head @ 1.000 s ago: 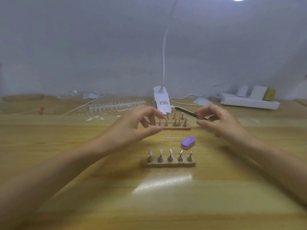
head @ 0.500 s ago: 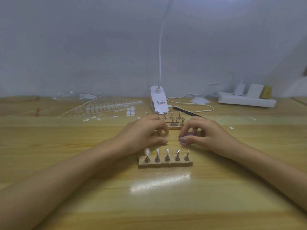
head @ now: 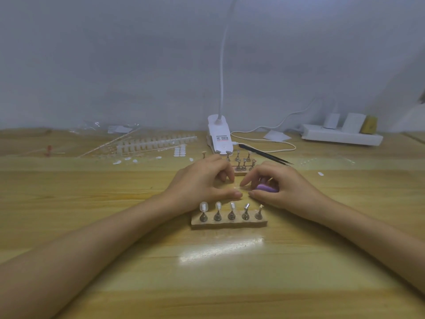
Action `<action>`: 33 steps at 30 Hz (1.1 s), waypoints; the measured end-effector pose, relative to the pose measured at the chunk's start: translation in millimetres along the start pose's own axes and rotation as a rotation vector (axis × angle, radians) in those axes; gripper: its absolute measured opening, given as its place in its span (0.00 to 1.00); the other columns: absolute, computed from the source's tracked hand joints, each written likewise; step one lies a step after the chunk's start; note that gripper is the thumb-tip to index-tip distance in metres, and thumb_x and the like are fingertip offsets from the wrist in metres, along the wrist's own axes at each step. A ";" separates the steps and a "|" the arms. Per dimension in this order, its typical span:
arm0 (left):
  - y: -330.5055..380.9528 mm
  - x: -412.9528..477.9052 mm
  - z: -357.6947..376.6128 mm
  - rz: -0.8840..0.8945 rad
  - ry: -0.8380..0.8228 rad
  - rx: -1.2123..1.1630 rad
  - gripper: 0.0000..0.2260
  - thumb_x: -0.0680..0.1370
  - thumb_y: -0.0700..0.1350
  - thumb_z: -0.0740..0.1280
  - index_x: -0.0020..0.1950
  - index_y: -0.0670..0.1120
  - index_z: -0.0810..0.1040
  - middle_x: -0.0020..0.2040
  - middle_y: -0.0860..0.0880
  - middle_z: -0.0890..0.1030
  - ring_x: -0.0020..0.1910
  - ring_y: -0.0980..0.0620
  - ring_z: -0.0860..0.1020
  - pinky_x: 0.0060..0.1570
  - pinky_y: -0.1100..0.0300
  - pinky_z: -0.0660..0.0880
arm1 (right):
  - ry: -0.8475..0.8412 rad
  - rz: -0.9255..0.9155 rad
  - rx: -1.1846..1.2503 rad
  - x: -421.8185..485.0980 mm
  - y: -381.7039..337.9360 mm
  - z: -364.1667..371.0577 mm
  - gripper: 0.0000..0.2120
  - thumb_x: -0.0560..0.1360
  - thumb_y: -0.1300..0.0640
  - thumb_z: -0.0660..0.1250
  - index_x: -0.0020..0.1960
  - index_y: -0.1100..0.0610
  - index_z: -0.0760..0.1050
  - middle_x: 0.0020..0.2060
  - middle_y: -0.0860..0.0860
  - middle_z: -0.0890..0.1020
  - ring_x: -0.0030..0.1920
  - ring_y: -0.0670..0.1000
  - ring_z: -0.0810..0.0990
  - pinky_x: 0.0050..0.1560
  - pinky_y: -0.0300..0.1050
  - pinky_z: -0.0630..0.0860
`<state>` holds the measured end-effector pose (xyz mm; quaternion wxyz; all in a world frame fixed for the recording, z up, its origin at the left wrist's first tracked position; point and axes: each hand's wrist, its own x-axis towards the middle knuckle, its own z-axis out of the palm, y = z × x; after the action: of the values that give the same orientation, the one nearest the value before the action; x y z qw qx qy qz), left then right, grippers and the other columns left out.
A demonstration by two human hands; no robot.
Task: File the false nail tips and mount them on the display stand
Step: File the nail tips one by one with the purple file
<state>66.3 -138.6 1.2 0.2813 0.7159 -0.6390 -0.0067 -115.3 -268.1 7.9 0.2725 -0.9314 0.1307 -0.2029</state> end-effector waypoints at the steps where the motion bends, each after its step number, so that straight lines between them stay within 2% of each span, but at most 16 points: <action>1: -0.1 0.1 1.5 -0.005 0.011 0.016 0.16 0.69 0.66 0.70 0.48 0.59 0.75 0.45 0.62 0.74 0.43 0.72 0.71 0.37 0.63 0.65 | -0.001 -0.021 0.013 -0.4 -0.5 1.8 0.09 0.73 0.63 0.74 0.49 0.50 0.82 0.42 0.46 0.80 0.43 0.43 0.77 0.43 0.32 0.72; 6: -0.9 0.2 4.6 0.020 0.029 0.071 0.14 0.72 0.64 0.68 0.53 0.60 0.77 0.46 0.59 0.74 0.43 0.72 0.70 0.34 0.64 0.63 | -0.004 -0.067 0.082 -2.4 -1.8 2.5 0.11 0.74 0.67 0.72 0.50 0.53 0.82 0.42 0.46 0.80 0.46 0.47 0.80 0.49 0.41 0.78; 9: -1.0 0.2 5.8 0.025 0.035 0.041 0.11 0.72 0.62 0.70 0.51 0.59 0.77 0.47 0.60 0.74 0.44 0.72 0.71 0.35 0.64 0.63 | 0.030 -0.065 0.080 -2.8 -2.3 3.0 0.14 0.75 0.69 0.70 0.54 0.53 0.81 0.41 0.46 0.80 0.44 0.45 0.79 0.46 0.33 0.75; 11: -2.4 -0.7 5.8 0.025 0.041 -0.023 0.11 0.72 0.59 0.72 0.50 0.58 0.76 0.48 0.61 0.74 0.43 0.72 0.71 0.36 0.64 0.65 | 0.089 -0.055 0.031 -3.6 -2.2 2.8 0.15 0.75 0.69 0.69 0.55 0.53 0.80 0.41 0.45 0.80 0.43 0.44 0.78 0.44 0.33 0.74; 13: -4.0 -1.7 4.1 0.041 0.047 -0.098 0.12 0.71 0.55 0.75 0.49 0.56 0.75 0.48 0.61 0.74 0.41 0.70 0.72 0.38 0.62 0.68 | 0.145 -0.041 -0.018 -3.8 -1.6 1.5 0.14 0.75 0.69 0.69 0.54 0.53 0.80 0.44 0.45 0.80 0.45 0.44 0.77 0.47 0.40 0.77; 16: -2.8 -3.6 1.8 0.078 0.045 -0.153 0.12 0.71 0.50 0.76 0.48 0.56 0.74 0.47 0.61 0.75 0.38 0.62 0.75 0.39 0.54 0.75 | 0.158 0.012 -0.025 -4.5 -1.3 0.0 0.09 0.75 0.60 0.73 0.54 0.51 0.81 0.49 0.45 0.80 0.53 0.48 0.75 0.57 0.54 0.76; 20: -1.2 -5.4 1.1 0.086 0.052 -0.200 0.12 0.72 0.47 0.76 0.48 0.56 0.74 0.43 0.59 0.78 0.36 0.56 0.76 0.41 0.47 0.77 | 0.123 0.040 -0.048 -5.3 -3.6 1.6 0.03 0.73 0.54 0.74 0.47 0.48 0.83 0.45 0.37 0.82 0.56 0.49 0.74 0.62 0.60 0.73; 23: -1.7 -6.1 -0.1 0.066 0.067 -0.259 0.11 0.72 0.45 0.76 0.48 0.54 0.76 0.41 0.58 0.79 0.37 0.55 0.76 0.42 0.47 0.78 | 0.127 0.012 -0.048 -6.1 -3.5 2.4 0.03 0.73 0.55 0.75 0.45 0.48 0.83 0.40 0.37 0.82 0.52 0.46 0.74 0.61 0.60 0.73; 28: 1.5 -7.1 -1.1 0.091 0.068 -0.246 0.04 0.75 0.45 0.73 0.45 0.49 0.79 0.42 0.59 0.80 0.42 0.53 0.78 0.44 0.47 0.77 | 0.138 -0.013 -0.045 -6.0 -2.3 3.5 0.03 0.73 0.56 0.75 0.45 0.49 0.83 0.38 0.38 0.81 0.49 0.46 0.75 0.59 0.58 0.74; 33: 4.5 -8.7 -3.1 0.128 0.129 -0.235 0.04 0.75 0.44 0.73 0.45 0.49 0.79 0.43 0.58 0.79 0.44 0.54 0.77 0.43 0.49 0.77 | 0.132 -0.035 0.011 -6.5 -1.7 3.1 0.05 0.75 0.59 0.74 0.47 0.49 0.83 0.37 0.43 0.80 0.50 0.47 0.75 0.49 0.43 0.79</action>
<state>61.7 -129.5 2.6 0.4035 0.6345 -0.6589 -0.0176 -119.4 -263.0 4.4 0.2651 -0.9166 0.1309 -0.2692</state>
